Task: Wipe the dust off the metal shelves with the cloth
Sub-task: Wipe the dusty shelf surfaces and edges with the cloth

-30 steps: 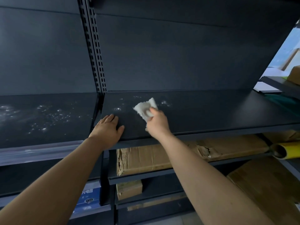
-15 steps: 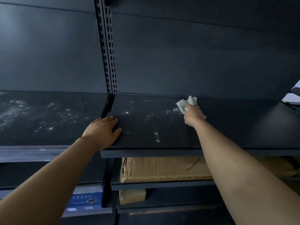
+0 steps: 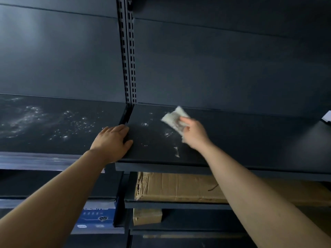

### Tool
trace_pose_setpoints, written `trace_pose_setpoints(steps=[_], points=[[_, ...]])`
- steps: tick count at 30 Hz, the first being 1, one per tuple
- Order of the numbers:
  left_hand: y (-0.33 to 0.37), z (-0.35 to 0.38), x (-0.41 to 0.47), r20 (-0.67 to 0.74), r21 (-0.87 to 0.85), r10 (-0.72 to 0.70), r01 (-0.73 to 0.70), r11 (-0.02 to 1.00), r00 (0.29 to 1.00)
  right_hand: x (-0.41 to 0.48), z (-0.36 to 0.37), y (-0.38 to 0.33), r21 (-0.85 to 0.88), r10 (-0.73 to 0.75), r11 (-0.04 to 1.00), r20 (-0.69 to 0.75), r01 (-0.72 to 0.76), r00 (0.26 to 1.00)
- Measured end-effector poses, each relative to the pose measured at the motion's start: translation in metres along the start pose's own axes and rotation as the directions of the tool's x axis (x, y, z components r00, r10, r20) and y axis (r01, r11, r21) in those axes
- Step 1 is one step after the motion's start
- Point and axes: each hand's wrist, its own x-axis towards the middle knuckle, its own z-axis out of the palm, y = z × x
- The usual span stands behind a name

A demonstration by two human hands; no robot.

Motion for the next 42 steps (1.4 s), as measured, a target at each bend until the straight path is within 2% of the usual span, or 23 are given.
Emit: trace_pose_setpoints(steps=[2,4,7,10,13,15,18,20,23,25,26,32,35,39,42], points=[[-0.008,-0.001,-0.003,-0.017,0.007,-0.077,0.077,0.997,0.997,0.011,-0.020,0.019,-0.120,0.091,0.988,-0.088,-0.101,0.992],[-0.014,0.000,-0.007,0.000,-0.025,-0.146,0.146,0.989,0.989,0.020,-0.030,0.035,-0.320,0.239,0.913,-0.079,-0.252,0.968],[-0.016,0.003,-0.011,0.014,-0.097,-0.182,0.182,0.978,0.983,0.034,-0.018,0.033,-0.415,0.296,0.868,-0.007,-0.272,0.955],[-0.017,0.004,-0.011,0.012,-0.123,-0.173,0.174,0.977,0.985,0.046,0.003,0.012,-0.416,0.241,0.889,0.067,-0.192,0.968],[-0.019,0.003,-0.008,0.029,-0.136,-0.180,0.182,0.974,0.983,0.036,0.026,-0.009,-0.390,0.078,0.920,0.108,-0.030,0.991],[-0.021,0.000,-0.007,0.037,-0.155,-0.189,0.192,0.969,0.981,0.021,0.043,-0.023,-0.297,-0.023,0.952,0.151,0.068,0.988],[-0.026,-0.005,-0.006,-0.002,-0.119,-0.167,0.166,0.979,0.986,0.010,0.053,-0.033,-0.058,-0.078,0.994,0.185,0.090,0.980],[-0.033,-0.008,-0.008,-0.028,-0.062,-0.175,0.173,0.983,0.984,0.015,0.041,-0.028,0.013,-0.056,0.998,0.065,0.056,0.996],[-0.042,-0.010,-0.011,-0.022,-0.020,-0.212,0.211,0.977,0.977,0.039,0.012,0.001,-0.098,0.128,0.985,-0.127,-0.141,0.984],[-0.045,-0.009,-0.012,-0.011,-0.041,-0.213,0.213,0.976,0.977,0.053,0.002,0.016,-0.241,0.270,0.925,-0.124,-0.293,0.955],[-0.047,-0.009,-0.012,-0.011,-0.050,-0.210,0.209,0.977,0.978,0.058,0.004,0.017,-0.304,0.296,0.901,-0.092,-0.310,0.951],[-0.054,-0.005,-0.011,0.002,-0.055,-0.191,0.191,0.980,0.982,0.095,0.048,-0.019,-0.447,0.254,0.882,0.185,-0.149,0.949],[-0.056,-0.002,-0.012,-0.004,-0.066,-0.194,0.193,0.979,0.981,0.097,0.072,-0.041,-0.447,0.151,0.895,0.268,-0.016,0.951],[-0.057,-0.002,-0.013,-0.016,-0.080,-0.189,0.187,0.979,0.982,0.078,0.098,-0.067,-0.318,-0.019,0.941,0.292,0.116,0.956],[-0.056,-0.004,-0.014,-0.019,-0.086,-0.185,0.183,0.979,0.983,0.055,0.109,-0.075,-0.105,-0.119,0.982,0.313,0.159,0.942]])
